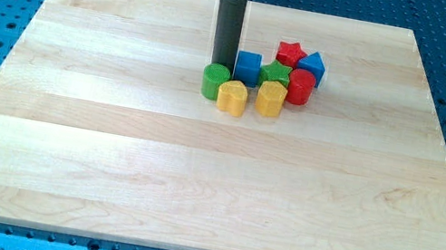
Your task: Move your arm to the top left of the cube
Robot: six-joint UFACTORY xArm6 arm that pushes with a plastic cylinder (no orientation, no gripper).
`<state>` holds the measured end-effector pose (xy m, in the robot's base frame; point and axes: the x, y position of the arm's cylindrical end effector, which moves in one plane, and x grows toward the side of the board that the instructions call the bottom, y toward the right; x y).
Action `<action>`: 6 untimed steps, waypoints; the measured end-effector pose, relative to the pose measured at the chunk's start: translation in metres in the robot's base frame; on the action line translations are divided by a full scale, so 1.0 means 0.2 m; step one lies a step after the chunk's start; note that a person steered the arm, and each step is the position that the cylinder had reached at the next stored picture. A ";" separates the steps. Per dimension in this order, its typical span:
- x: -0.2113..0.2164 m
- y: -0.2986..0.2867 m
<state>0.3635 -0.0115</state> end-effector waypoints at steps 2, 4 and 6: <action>0.20 -0.09; -0.11 -0.20; -0.33 0.25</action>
